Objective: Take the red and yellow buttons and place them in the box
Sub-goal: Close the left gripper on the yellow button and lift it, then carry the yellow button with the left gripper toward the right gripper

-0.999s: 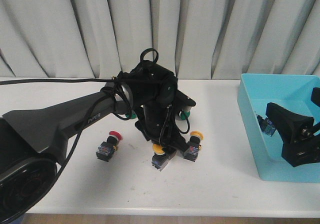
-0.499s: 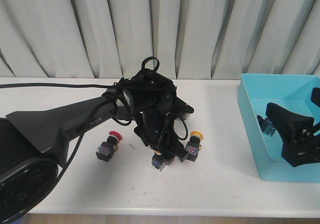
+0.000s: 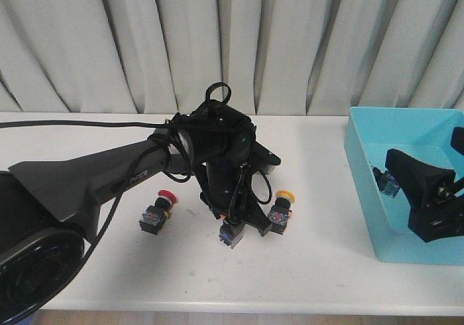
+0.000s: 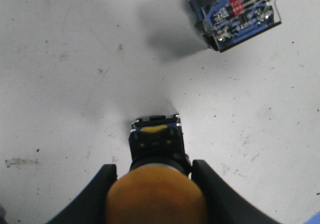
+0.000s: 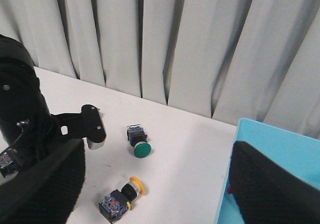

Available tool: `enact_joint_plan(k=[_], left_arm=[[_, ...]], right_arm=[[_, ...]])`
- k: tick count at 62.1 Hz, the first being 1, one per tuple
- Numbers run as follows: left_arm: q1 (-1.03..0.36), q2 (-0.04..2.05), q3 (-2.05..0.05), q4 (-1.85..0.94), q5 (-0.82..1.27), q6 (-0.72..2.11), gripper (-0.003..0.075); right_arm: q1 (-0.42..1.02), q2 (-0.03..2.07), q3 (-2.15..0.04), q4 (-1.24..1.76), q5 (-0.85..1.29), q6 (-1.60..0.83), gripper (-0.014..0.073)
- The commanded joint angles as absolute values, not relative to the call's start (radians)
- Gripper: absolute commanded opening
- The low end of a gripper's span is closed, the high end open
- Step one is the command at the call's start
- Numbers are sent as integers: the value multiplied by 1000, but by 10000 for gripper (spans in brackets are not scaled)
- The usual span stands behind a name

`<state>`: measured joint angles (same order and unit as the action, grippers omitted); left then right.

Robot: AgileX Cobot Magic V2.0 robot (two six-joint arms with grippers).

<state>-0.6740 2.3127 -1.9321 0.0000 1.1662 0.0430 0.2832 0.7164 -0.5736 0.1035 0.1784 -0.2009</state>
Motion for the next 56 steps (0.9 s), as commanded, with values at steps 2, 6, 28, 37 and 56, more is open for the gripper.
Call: enact_joint_plan(k=[2, 6, 28, 37, 56], left_arm=[[-672, 2247, -1955, 0, 1153, 62, -3], [-672, 2246, -1960, 0, 1154, 71, -8], [-672, 2013, -1960, -34, 1064, 83, -6], [-672, 1891, -1960, -82, 993, 90, -6], [-672, 1789, -1960, -235, 971, 89, -6]], right_arm=[[284, 717, -599, 106, 108, -208, 583], [284, 717, -599, 106, 116, -209, 583], [284, 877, -601, 106, 44, -279, 583], [285, 951, -637, 106, 28, -311, 583], [472, 1057, -700, 58, 42, -467, 583]])
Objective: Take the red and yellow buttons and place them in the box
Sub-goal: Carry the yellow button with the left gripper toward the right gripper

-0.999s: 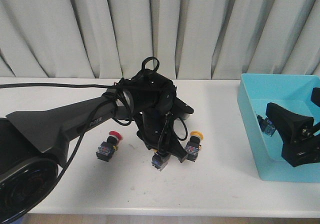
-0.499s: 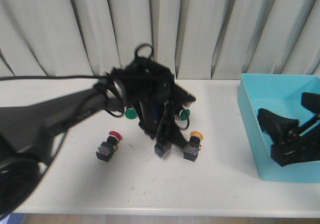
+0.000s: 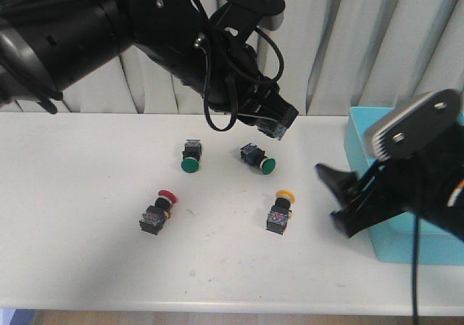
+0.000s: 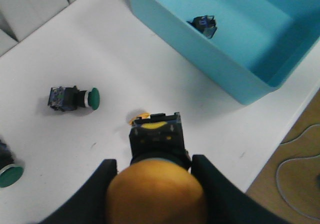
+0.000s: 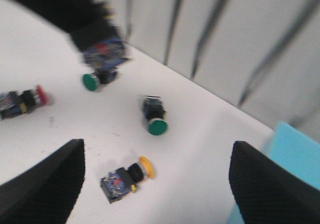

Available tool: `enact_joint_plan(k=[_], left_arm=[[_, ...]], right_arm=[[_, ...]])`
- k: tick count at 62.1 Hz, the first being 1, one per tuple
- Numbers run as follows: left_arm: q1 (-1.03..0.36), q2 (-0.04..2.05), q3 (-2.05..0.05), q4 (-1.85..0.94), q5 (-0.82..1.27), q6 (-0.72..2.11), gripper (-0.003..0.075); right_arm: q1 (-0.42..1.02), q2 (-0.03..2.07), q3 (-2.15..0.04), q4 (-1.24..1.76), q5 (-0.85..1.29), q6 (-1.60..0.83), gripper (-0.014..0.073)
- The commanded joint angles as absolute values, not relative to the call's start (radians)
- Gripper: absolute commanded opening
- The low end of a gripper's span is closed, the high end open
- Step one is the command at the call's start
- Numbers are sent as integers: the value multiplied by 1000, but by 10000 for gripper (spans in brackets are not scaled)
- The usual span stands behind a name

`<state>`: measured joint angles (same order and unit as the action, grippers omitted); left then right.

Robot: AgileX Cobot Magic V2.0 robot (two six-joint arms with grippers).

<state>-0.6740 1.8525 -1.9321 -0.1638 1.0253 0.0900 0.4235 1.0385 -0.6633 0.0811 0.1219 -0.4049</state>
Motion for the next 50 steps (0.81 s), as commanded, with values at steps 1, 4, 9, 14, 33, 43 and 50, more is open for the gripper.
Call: enact_joint_plan(k=[1, 4, 9, 14, 33, 43, 50], left_arm=[[-672, 1789, -1960, -250, 974, 89, -6], [-672, 1787, -1960, -291, 988, 89, -6], [-672, 1787, -1960, -350, 1024, 91, -6], [-672, 1787, -1960, -397, 1047, 110, -6], [-672, 1787, -1960, -551, 1053, 154, -6], [-672, 1787, -1960, -630, 1066, 195, -6], [-672, 1787, -1960, -638, 1070, 194, -1]], right_arm=[[480, 1061, -700, 58, 36, -471, 583], [482, 1070, -700, 58, 6, -474, 583], [482, 1072, -700, 56, -29, -475, 583], [482, 1072, -700, 56, -48, -487, 583], [482, 1072, -700, 56, -78, -493, 583], [482, 1083, -700, 56, -81, -493, 527], [482, 1084, -700, 57, -87, -493, 309]])
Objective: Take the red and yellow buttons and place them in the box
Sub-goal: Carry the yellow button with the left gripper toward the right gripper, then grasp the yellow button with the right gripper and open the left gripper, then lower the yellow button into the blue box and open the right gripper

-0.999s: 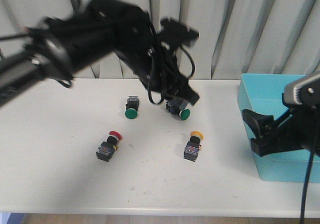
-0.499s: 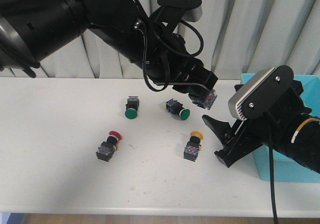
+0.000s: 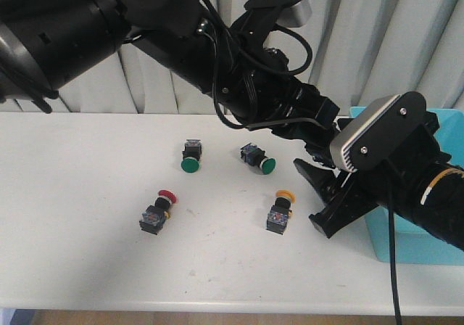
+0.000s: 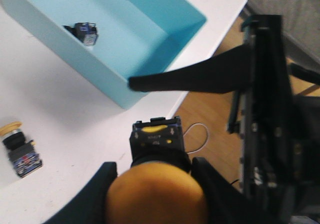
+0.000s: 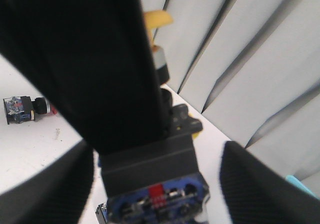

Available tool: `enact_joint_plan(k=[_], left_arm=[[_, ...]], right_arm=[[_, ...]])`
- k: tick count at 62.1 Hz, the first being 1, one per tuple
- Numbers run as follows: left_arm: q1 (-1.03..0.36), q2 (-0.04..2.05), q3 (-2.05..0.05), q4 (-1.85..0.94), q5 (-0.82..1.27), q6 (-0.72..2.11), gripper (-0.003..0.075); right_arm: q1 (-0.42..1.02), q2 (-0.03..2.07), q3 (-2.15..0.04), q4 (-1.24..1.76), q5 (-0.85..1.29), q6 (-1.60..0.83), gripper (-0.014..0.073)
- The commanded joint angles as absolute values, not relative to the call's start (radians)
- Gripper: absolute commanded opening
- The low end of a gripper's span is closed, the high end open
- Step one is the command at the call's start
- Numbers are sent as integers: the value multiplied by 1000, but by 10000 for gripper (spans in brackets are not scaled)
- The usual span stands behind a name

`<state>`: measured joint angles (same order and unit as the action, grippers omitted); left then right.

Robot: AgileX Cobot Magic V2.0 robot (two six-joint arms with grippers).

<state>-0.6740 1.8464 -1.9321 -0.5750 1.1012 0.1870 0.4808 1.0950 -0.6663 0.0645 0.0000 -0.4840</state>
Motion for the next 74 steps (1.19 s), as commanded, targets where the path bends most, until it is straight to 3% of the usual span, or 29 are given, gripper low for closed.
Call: enact_joint_plan(k=[1, 9, 17, 39, 45, 58, 74], left_arm=[[-672, 1787, -1960, -636, 1072, 194, 0], [-672, 1787, -1960, -625, 1091, 198, 28], [-672, 1787, -1960, -625, 1114, 256, 98], [-672, 1787, -1958, -625, 1176, 379, 514], [-672, 1787, -1958, -617, 1176, 405, 576], [-672, 1787, -1958, -483, 1150, 429, 585], [-672, 1768, -1958, -166, 1007, 283, 524]], right_arm=[[482, 1084, -700, 57, -88, -492, 290], [482, 1084, -700, 60, -91, -492, -17], [482, 1084, -700, 61, -91, -490, -8], [481, 1084, -700, 61, -88, -490, -6], [481, 1084, -700, 61, -91, -490, -4], [407, 1085, -711, 114, -121, -489, -1], [93, 1232, -924, 314, 11, -489, 6]])
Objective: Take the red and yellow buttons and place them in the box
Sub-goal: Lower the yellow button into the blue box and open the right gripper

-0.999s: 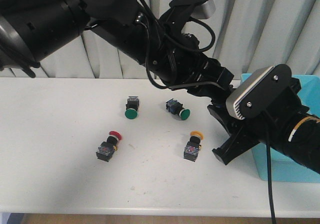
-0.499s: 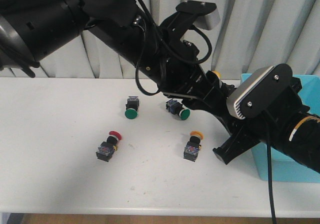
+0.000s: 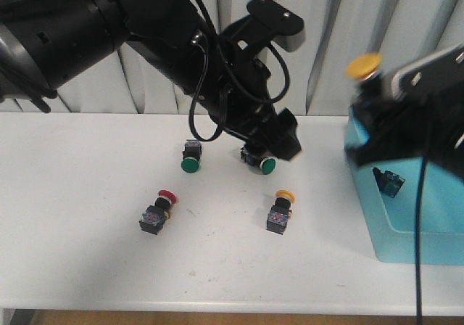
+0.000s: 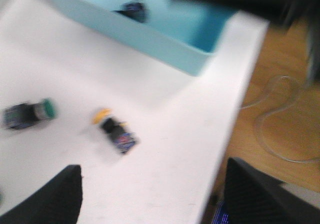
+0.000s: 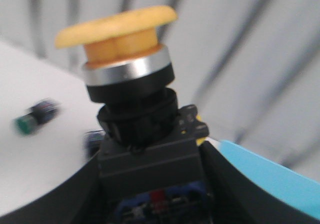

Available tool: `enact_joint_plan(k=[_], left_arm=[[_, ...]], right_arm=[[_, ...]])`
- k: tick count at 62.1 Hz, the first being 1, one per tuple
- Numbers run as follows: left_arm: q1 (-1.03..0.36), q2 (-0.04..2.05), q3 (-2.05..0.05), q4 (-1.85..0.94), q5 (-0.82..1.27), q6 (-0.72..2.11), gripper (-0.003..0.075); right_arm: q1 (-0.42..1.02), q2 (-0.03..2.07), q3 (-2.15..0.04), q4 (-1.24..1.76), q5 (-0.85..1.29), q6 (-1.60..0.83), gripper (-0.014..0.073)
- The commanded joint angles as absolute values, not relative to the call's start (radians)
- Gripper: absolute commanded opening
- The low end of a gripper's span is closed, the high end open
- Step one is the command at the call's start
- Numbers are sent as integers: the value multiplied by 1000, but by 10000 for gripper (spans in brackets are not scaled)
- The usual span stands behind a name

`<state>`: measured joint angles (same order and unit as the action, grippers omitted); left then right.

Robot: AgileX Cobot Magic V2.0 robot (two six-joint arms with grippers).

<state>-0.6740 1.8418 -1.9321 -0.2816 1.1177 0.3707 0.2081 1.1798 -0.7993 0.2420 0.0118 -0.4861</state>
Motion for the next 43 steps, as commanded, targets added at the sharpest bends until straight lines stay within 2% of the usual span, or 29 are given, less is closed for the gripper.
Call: enact_joint_plan(k=[1, 19, 32, 43], left_arm=[[-672, 1767, -1958, -143, 995, 258, 517], [-672, 1763, -1958, 104, 986, 82, 432], [-672, 1763, -1958, 107, 988, 82, 407], [-672, 1763, -1958, 107, 1007, 82, 407]], right_arm=[[74, 1248, -942, 322, 19, -489, 7], [-188, 1633, -1265, 351, 377, -444, 13], [-227, 1881, -1398, 172, 531, -323, 17], [-227, 2014, -1472, 0, 612, -168, 35]])
